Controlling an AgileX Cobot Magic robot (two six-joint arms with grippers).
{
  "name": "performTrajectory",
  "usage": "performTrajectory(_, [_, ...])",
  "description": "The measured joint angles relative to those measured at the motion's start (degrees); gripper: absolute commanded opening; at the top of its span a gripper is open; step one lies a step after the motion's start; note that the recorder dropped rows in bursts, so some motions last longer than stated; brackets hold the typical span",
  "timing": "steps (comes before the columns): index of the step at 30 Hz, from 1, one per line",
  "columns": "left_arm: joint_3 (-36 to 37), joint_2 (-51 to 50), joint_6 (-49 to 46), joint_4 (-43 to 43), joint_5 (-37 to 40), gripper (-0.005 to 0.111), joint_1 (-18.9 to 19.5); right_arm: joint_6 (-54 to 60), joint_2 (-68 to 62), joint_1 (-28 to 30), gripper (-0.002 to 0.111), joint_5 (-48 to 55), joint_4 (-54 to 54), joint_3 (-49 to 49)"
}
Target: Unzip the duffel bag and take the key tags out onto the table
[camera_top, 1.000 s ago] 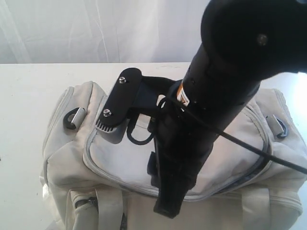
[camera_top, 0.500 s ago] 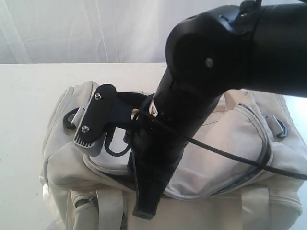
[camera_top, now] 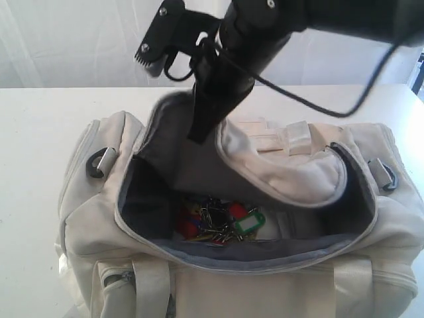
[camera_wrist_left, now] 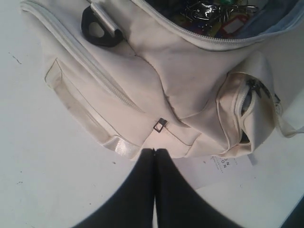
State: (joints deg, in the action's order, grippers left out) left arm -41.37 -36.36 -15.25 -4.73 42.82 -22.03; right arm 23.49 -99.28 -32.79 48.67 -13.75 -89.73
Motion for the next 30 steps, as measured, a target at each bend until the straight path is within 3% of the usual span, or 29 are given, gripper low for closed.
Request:
performTrajectory(5, [0.0, 0.0, 0.0, 0.0, 0.0, 0.0, 0.0, 1.48, -11.22, 5.55, 0.0, -1.36, -0.82, -14.39])
performTrajectory(10, [0.38, 0.0, 0.0, -0.21, -0.75, 0.0, 0.0, 1.22, -19.5, 7.22, 0.004, -4.76, -1.33, -23.22])
performTrajectory(12, [0.98, 0.0, 0.0, -0.21, -1.17, 0.0, 0.0, -0.01, -21.66, 7.43, 0.014, -4.76, -1.44, -25.26])
performTrajectory(16, [2.08, 0.0, 0.0, -0.21, -1.61, 0.0, 0.0, -1.76, -24.5, 7.46, 0.054, -3.95, -1.44, -27.08])
performTrajectory(18, [2.19, 0.0, 0.0, -0.46, -1.82, 0.0, 0.0, -2.58, -25.11, 7.46, 0.066, -3.89, -1.54, -27.19])
performTrajectory(27, [2.31, 0.0, 0.0, -1.17, -2.75, 0.0, 0.0, -5.85, -20.92, 7.56, 0.059, -0.46, -1.33, -27.96])
performTrajectory(30, [2.31, 0.0, 0.0, -1.41, -2.75, 0.0, 0.0, -6.38, -17.4, 7.68, 0.05, 2.64, 0.23, -28.18])
